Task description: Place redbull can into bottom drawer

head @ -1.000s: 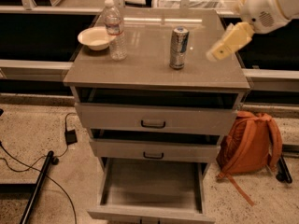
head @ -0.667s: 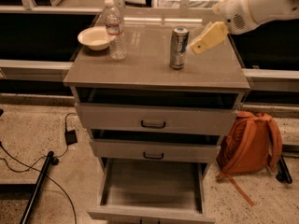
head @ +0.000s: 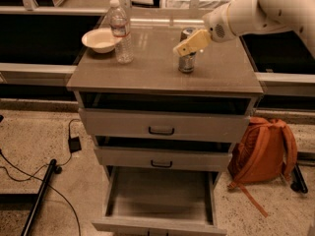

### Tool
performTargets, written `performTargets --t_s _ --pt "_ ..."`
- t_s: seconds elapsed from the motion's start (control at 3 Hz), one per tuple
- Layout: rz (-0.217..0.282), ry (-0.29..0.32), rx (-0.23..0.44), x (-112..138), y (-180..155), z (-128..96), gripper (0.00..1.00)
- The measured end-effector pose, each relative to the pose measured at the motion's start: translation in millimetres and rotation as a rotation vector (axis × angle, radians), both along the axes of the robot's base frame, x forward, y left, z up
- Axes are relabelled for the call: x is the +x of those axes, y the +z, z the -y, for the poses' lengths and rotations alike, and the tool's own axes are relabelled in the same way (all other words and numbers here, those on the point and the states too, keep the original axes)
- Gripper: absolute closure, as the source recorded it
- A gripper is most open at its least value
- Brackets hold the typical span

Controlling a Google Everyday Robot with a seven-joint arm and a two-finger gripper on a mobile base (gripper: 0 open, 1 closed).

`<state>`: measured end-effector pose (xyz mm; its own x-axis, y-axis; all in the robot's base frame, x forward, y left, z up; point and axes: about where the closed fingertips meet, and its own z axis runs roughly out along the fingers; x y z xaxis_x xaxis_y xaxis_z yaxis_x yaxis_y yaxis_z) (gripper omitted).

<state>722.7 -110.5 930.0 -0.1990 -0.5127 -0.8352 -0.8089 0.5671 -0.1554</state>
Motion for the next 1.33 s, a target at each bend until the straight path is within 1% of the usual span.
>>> performTargets --t_s 0.33,0.67,1.0,1.33 --pt "-0.015 0.019 0.031 13 -10 -17 0.18" --pt "-0.034 0.047 0.071 14 -14 -24 0.41" --pt "-0.051 0.109 0.102 -9 -10 -26 0.64" --pt "-0.057 0.196 0.146 -52 -4 -27 0.88"
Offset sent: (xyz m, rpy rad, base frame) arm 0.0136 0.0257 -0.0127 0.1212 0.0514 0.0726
